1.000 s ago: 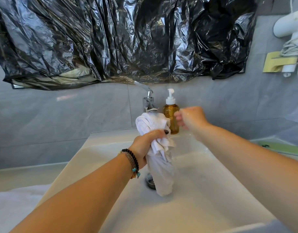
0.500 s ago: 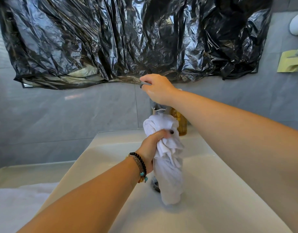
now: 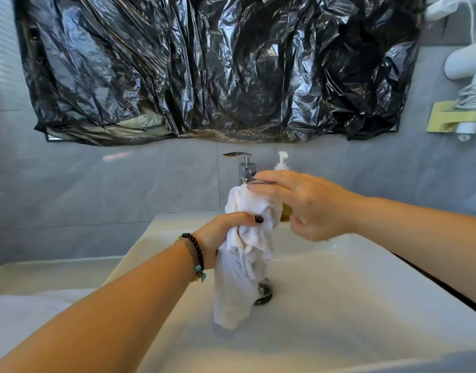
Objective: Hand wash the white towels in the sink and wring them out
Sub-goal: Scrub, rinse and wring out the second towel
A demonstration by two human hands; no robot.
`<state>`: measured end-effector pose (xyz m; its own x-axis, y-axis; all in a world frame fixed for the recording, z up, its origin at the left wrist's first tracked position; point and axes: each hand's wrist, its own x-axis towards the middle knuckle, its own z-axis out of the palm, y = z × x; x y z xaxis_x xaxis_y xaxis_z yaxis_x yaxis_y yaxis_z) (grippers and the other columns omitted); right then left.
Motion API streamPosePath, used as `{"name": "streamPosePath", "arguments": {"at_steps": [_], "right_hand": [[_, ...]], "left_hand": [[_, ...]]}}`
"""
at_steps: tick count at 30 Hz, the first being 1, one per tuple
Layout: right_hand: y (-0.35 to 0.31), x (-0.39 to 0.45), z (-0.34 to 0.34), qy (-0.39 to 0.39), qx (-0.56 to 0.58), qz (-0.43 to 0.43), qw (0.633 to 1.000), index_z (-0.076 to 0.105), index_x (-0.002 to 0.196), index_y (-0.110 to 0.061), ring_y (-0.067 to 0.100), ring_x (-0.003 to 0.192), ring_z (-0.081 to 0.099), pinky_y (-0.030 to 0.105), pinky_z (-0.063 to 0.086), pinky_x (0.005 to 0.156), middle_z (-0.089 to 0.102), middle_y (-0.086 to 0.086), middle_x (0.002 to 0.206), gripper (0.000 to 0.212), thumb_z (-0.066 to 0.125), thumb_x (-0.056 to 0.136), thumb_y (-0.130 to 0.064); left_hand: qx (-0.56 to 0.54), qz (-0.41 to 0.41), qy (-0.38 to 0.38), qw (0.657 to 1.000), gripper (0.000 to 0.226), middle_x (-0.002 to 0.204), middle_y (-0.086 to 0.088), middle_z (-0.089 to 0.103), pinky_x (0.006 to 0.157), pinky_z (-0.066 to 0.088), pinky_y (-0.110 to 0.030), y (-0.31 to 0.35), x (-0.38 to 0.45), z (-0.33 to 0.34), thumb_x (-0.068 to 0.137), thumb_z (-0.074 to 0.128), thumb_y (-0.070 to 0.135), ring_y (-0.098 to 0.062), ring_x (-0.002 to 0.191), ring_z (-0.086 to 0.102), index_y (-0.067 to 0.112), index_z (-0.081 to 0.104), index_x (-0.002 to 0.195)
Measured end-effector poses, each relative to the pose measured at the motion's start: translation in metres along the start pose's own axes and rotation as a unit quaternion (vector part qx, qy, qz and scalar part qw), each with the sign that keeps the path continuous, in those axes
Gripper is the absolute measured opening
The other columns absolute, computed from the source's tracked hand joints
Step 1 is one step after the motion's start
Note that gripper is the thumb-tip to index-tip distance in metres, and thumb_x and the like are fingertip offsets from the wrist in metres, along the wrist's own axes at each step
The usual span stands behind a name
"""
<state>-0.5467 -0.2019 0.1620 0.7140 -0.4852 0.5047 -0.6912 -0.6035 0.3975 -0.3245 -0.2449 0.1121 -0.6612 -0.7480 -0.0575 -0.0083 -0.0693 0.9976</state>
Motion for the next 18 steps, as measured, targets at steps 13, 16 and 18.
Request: {"name": "streamPosePath", "arguments": {"at_steps": [13, 16, 18], "right_hand": [[-0.034, 0.007, 0.016, 0.038, -0.051, -0.159, 0.985, 0.057, 0.128, -0.007, 0.024, 0.084, 0.061, 0.032, 0.051, 0.074, 0.067, 0.008, 0.107, 0.061, 0.079, 0.073, -0.02], [-0.038, 0.008, 0.021, 0.02, -0.064, -0.133, 0.989, 0.066, 0.108, -0.01, 0.024, 0.066, 0.056, 0.032, 0.053, 0.056, 0.065, 0.004, 0.088, 0.039, 0.076, 0.072, -0.02], [-0.042, 0.011, 0.023, 0.019, -0.084, -0.105, 0.991, 0.064, 0.088, -0.013, 0.023, 0.055, 0.053, 0.026, 0.045, 0.044, 0.061, 0.002, 0.074, 0.033, 0.082, 0.061, -0.017]], "left_hand": [[0.262, -0.062, -0.111, 0.957, 0.059, 0.097, -0.011, 0.073, 0.083, 0.058, -0.034, 0.017, -0.037, 0.038, 0.053, 0.083, 0.029, -0.02, 0.093, 0.07, 0.007, 0.068, 0.106], [0.312, -0.042, -0.032, 0.949, 0.057, 0.092, -0.013, 0.071, 0.087, 0.056, -0.039, 0.01, -0.04, 0.048, 0.046, 0.08, 0.029, -0.02, 0.087, 0.068, 0.004, 0.07, 0.096], [0.326, -0.031, 0.035, 0.944, 0.039, 0.082, -0.007, 0.067, 0.082, 0.055, -0.035, 0.008, -0.039, 0.054, 0.05, 0.08, 0.023, -0.017, 0.08, 0.064, 0.01, 0.068, 0.084]]}}
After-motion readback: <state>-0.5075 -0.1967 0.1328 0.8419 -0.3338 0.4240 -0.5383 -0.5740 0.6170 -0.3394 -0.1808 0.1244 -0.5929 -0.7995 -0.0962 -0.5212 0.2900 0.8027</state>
